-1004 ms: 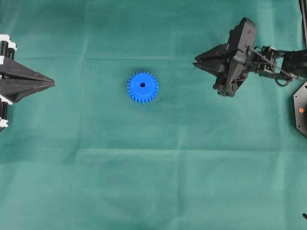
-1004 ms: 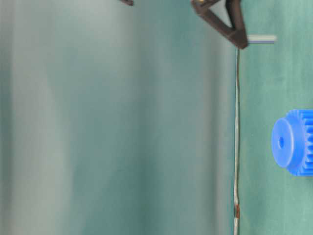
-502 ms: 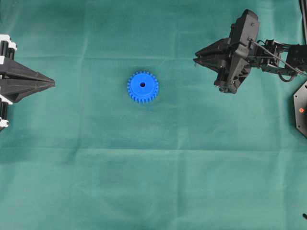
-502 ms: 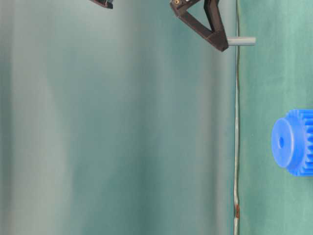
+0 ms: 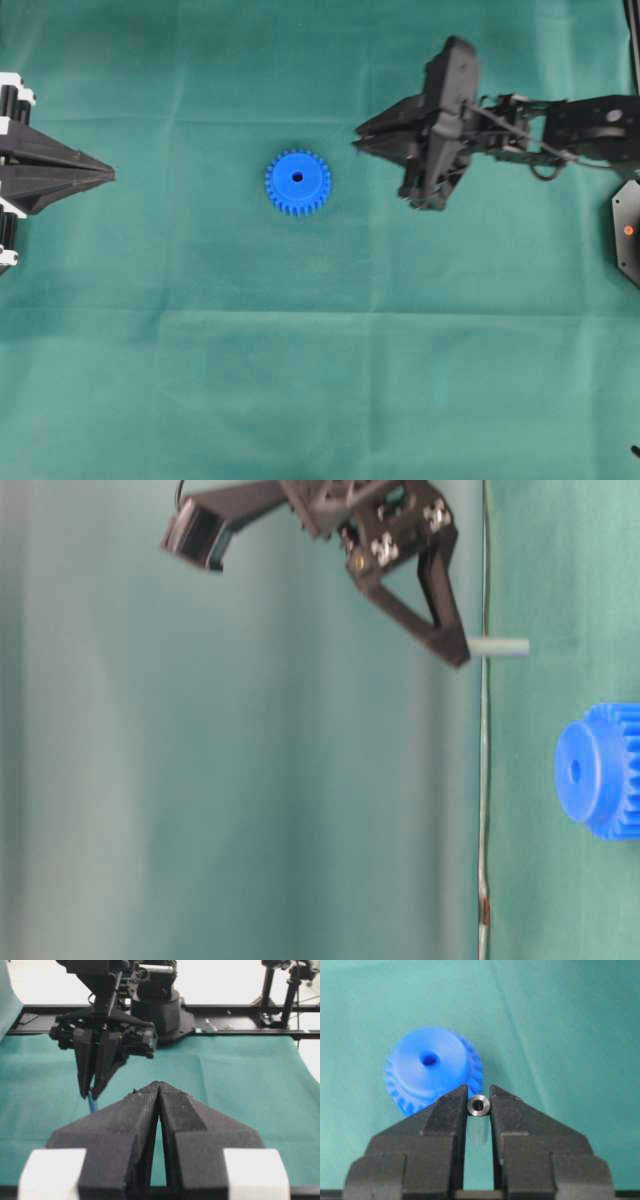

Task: Insert the shaft placed at a random location into the center hole of the medium gear at another random location.
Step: 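Carry the shaft left and position it above the blue gear's hole, then align the held shaft over the gear's center hole with the right gripper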

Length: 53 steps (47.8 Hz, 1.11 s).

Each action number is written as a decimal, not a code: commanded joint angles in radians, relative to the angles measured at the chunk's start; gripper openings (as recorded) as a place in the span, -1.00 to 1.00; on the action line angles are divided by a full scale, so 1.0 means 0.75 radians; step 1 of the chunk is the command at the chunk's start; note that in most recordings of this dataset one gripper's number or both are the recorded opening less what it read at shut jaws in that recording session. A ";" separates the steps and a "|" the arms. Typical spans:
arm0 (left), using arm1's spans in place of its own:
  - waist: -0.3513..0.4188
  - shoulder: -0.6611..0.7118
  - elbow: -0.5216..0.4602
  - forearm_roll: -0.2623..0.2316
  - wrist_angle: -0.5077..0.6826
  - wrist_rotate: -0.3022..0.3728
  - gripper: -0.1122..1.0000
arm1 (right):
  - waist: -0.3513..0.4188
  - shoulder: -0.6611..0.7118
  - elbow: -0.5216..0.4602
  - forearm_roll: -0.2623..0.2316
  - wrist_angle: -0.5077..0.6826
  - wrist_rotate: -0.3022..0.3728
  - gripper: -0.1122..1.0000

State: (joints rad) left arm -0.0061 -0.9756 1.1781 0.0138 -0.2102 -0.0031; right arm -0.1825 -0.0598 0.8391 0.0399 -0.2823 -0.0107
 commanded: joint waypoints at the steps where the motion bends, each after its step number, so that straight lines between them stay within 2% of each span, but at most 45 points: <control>1: 0.002 0.006 -0.035 0.004 -0.004 -0.002 -0.80 | 0.027 0.049 -0.106 0.006 -0.020 0.018 -0.57; 14: 0.002 0.006 -0.035 0.002 -0.006 -0.002 -0.80 | 0.070 0.180 -0.260 0.006 -0.014 0.018 -0.57; 23: 0.002 0.006 -0.035 0.002 -0.006 -0.002 -0.80 | 0.090 0.233 -0.321 0.004 -0.012 0.018 -0.57; 53: 0.002 0.006 -0.035 0.004 -0.004 -0.002 -0.80 | 0.094 0.301 -0.321 0.008 -0.020 0.018 -0.57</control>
State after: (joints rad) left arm -0.0077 -0.9756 1.1796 0.0138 -0.2086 -0.0031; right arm -0.1150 0.1687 0.6182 0.0430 -0.2823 -0.0107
